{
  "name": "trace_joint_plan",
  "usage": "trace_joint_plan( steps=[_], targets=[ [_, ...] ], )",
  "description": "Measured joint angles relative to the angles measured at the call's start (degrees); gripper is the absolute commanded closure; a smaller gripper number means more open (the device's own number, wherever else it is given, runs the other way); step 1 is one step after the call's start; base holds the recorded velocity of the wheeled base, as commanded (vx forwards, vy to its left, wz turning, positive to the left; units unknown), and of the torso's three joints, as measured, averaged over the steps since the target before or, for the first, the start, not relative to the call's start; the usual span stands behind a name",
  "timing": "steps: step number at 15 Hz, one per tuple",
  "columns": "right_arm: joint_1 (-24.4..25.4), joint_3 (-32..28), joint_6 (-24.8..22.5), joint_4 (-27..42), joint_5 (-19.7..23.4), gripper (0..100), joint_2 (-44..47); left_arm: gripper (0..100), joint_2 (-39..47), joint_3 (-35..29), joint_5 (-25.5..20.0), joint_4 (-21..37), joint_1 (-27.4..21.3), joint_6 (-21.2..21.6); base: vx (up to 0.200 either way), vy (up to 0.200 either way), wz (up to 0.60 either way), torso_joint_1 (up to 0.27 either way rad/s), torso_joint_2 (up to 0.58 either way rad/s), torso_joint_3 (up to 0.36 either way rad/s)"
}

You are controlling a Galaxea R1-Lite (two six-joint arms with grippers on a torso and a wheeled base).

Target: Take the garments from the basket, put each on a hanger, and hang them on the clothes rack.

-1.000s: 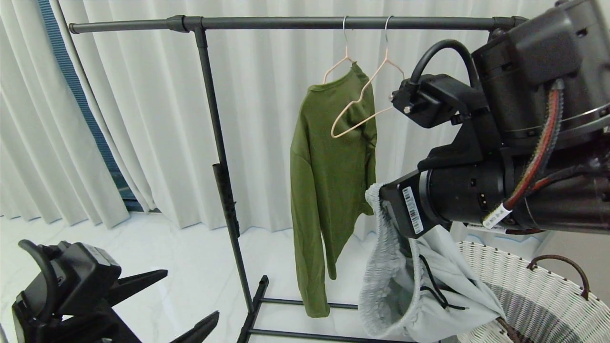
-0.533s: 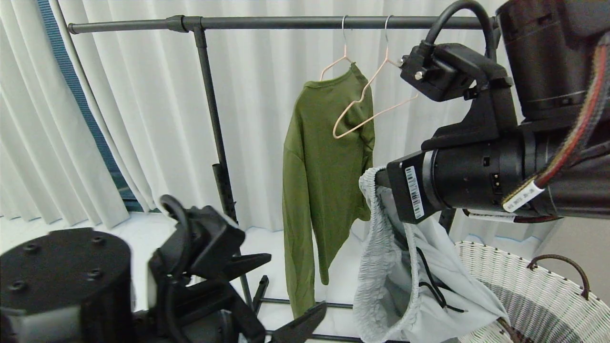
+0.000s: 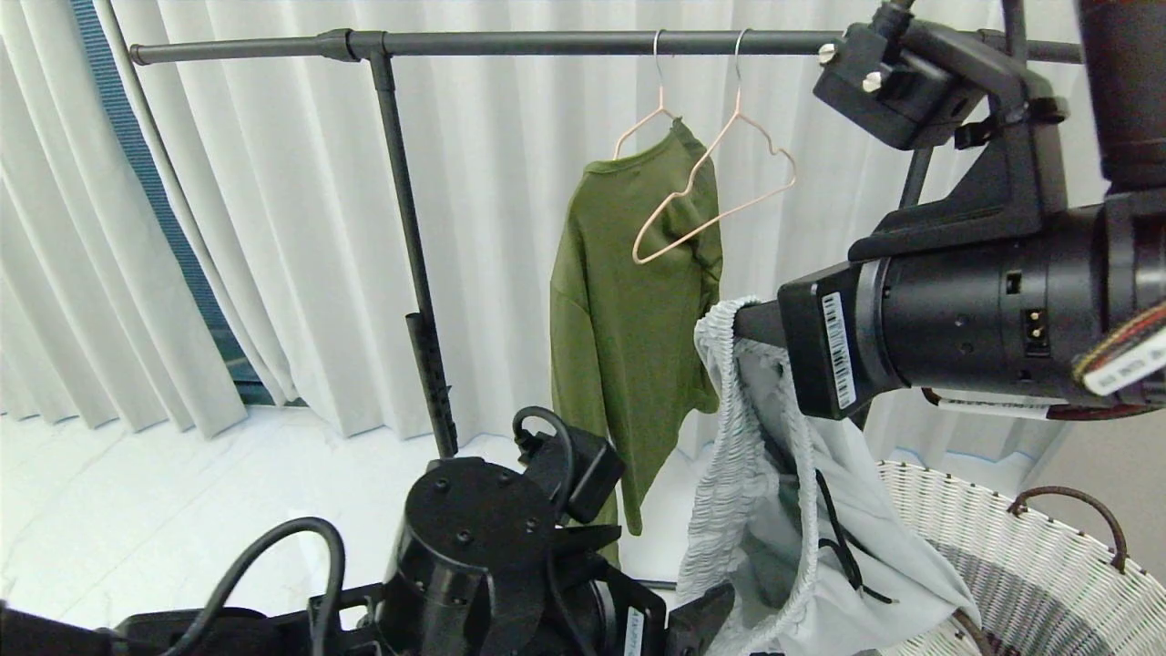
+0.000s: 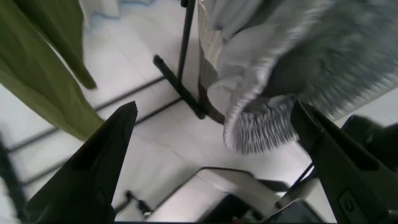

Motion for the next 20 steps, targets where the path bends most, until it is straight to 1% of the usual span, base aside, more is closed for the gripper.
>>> trace_joint_plan(
  steps=[1, 2, 5, 6, 8, 11, 12, 13, 14, 16, 17, 18, 19, 20],
  targets=[
    [0.2, 0.0, 0.0, 0.3, 0.0, 100, -0.3, 0, 1.8, -0.1, 0.0, -2.1, 0.0, -1.5, 0.0, 0.0, 0.0, 0.0, 0.0, 0.0],
    [0.4, 0.1, 0.0, 0.5, 0.0, 100, -0.5, 0, 3.6, 0.4, 0.0, -3.1, 0.0, -2.1, 0.0, 0.0, 0.0, 0.0, 0.0, 0.0],
    [0.4, 0.1, 0.0, 0.7, 0.0, 100, -1.4, 0, 6.3, 3.7, 0.0, -3.7, 0.4, -2.5, 0.0, 0.0, 0.0, 0.0, 0.0, 0.0],
    [0.4, 0.1, 0.0, 1.0, 0.0, 100, -1.7, 100, 6.7, 5.0, 0.1, -4.1, 0.8, -2.5, 0.0, 0.0, 0.0, 0.0, 0.0, 0.0],
    [0.4, 0.1, 0.0, 1.4, 0.0, 100, -2.2, 100, 7.2, 6.1, 0.1, -5.4, 1.6, -2.5, 0.0, 0.0, 0.0, 0.0, 0.0, 0.0],
    [0.2, 0.1, 0.0, 2.0, 0.0, 100, -2.8, 100, 7.5, 6.9, 1.3, -5.6, 2.1, -2.4, 0.0, 0.0, 0.0, 0.0, 0.0, 0.0],
    [-0.3, 0.3, 0.0, 2.1, 0.0, 100, -3.0, 100, 7.3, 8.0, 3.5, -5.6, 2.1, -2.3, 0.0, 0.0, 0.0, 0.0, 0.0, 0.0],
    [-0.8, 0.6, 0.0, 2.5, 0.0, 100, -3.1, 100, 6.7, 9.8, 7.7, -5.6, 2.1, -1.8, 0.0, 0.0, 0.0, 0.0, 0.0, 0.0],
    [-1.4, 1.1, 0.0, 2.7, 0.0, 100, -3.3, 100, 5.5, 11.5, 10.4, -5.6, 2.1, -0.9, 0.0, 0.0, 0.0, 0.0, 0.0, 0.0],
    [-2.4, 1.8, -0.2, 2.7, -0.1, 100, -3.5, 100, 1.6, 13.4, 12.1, -4.9, 2.8, 0.6, 0.0, 0.0, 0.0, 0.0, 0.0, 0.0],
    [-3.1, 2.0, -0.6, 2.6, -0.3, 100, -3.7, 100, -1.7, 13.6, 12.4, -3.0, 3.9, 2.3, 0.0, 0.0, 0.0, 0.0, 0.0, 0.0],
    [-3.6, 2.1, -0.8, 2.6, -0.3, 100, -3.9, 100, -5.2, 12.9, 12.6, 0.7, 5.4, 4.1, 0.0, 0.0, 0.0, 0.0, 0.0, 0.0],
    [-4.3, 2.1, -0.9, 2.6, -0.3, 100, -4.2, 100, -9.7, 10.6, 12.7, 7.8, 7.4, 5.8, 0.0, 0.0, 0.0, 0.0, 0.0, 0.0],
    [-5.1, 2.1, -1.5, 2.6, -0.4, 100, -4.6, 100, -13.6, 6.4, 12.7, 15.4, 9.3, 6.9, 0.0, 0.0, 0.0, 0.0, 0.0, 0.0]
  ],
)
